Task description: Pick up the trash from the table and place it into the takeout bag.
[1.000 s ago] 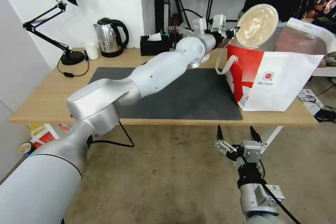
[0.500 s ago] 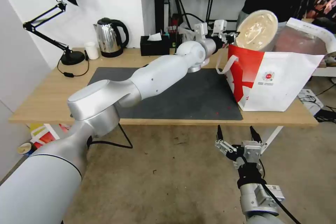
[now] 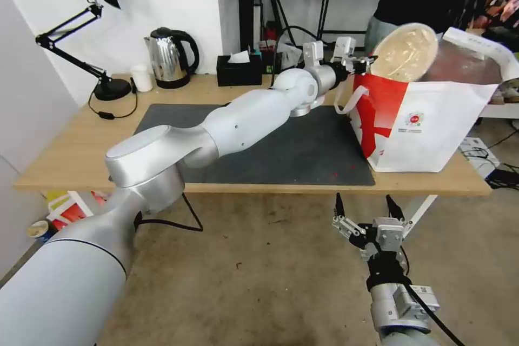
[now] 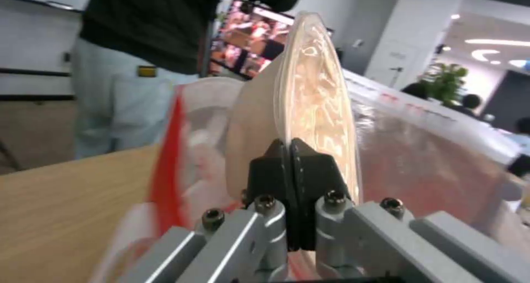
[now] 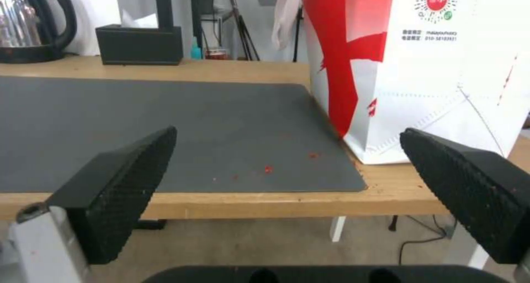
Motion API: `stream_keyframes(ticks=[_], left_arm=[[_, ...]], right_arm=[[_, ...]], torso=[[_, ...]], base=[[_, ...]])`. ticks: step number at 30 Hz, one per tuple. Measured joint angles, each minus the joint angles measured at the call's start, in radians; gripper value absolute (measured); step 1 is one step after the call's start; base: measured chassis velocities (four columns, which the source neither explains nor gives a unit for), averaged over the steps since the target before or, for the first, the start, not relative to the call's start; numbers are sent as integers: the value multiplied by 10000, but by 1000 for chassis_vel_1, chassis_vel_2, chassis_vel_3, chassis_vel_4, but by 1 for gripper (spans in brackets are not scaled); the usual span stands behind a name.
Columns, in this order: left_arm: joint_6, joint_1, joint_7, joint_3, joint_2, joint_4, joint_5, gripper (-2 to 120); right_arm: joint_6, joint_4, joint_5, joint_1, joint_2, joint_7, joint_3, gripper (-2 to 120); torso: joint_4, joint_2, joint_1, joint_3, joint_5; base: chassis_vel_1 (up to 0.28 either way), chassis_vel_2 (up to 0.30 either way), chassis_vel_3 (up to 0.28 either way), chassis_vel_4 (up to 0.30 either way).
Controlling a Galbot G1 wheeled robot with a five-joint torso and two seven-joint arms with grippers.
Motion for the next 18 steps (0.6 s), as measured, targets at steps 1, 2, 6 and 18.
stream_keyframes(ticks=[1, 2, 6, 18], left_arm=[[-8, 5, 112, 11, -1, -48, -5, 0], [-13, 14, 235, 50, -3, -90, -7, 0], [-16, 40, 320, 77, 0, -115, 17, 0], [371, 27, 449, -136, 49, -353, 57, 37]], right_arm=[[0, 0, 0, 0, 0, 0, 0, 100], [0, 0, 0, 0, 0, 0, 0, 100], [0, 0, 0, 0, 0, 0, 0, 100], [0, 1, 0, 1, 0, 0, 0, 100]], torso=[[0, 0, 0, 0, 0], [-1, 0, -1, 0, 0], [0, 0, 0, 0, 0], [0, 0, 0, 0, 0]], base=[[0, 0, 0, 0], [0, 0, 0, 0], [0, 0, 0, 0], [0, 0, 0, 0]])
